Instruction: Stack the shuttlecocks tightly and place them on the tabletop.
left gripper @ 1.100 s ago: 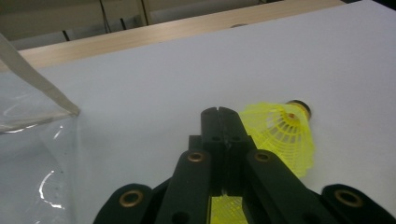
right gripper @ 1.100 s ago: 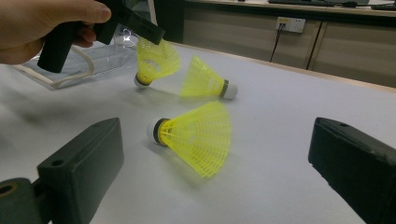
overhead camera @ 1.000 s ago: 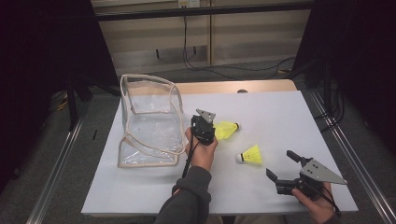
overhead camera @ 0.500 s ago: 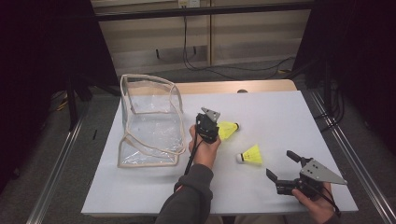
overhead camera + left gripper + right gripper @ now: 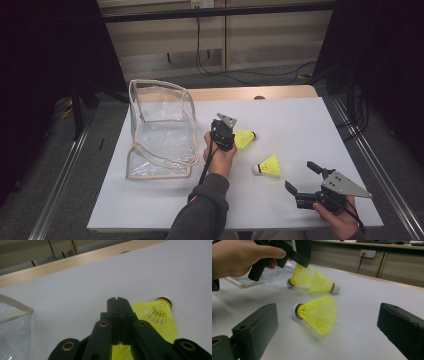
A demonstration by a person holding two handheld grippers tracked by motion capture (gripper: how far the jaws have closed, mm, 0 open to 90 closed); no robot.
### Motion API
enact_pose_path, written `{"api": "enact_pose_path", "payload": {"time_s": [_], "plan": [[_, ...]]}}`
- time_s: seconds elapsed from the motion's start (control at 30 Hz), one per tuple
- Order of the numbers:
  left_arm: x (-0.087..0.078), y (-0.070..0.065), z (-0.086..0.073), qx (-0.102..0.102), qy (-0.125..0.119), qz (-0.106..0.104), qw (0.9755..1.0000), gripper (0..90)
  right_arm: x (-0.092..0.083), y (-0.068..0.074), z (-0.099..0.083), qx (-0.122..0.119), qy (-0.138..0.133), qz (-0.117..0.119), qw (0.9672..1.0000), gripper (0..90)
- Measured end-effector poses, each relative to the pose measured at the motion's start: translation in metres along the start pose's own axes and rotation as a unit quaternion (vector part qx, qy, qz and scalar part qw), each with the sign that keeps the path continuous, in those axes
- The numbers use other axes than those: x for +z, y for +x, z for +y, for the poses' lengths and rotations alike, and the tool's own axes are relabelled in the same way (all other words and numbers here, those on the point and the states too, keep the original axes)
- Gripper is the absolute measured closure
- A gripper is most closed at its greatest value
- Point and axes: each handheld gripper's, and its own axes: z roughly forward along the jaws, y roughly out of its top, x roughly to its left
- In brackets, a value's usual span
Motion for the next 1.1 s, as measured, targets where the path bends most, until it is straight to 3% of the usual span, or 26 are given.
{"api": "enact_pose_path", "payload": {"time_s": [0.3,0.43,0.7,0.87,1.1], "plan": [[-0.0002,-0.0012,0.0,0.011,0.008,-0.005,0.9999,85.1,-0.0003,-0.0004,-0.0001,0.001,0.0,0.0,1.0,2.9],[0.0032,0.0014,-0.0029,-0.001,0.02,-0.012,0.9997,83.9,-0.0002,0.0,0.0001,0.001,-0.001,0.0,1.0,2.8],[0.003,0.0044,-0.002,-0.011,0.018,-0.01,0.9997,87.8,0.0,-0.0001,0.0,0.001,0.0,0.0,1.0,2.8],[0.0062,0.0053,-0.0013,-0.02,0.015,-0.024,0.9994,87.5,0.0001,0.0001,0.0,0.001,0.0,-0.001,1.0,2.8],[0.0088,0.0031,-0.0014,-0.02,0.014,-0.035,0.9991,81.1,0.0002,-0.0001,-0.0002,0.001,0.001,0.001,1.0,2.8]]}}
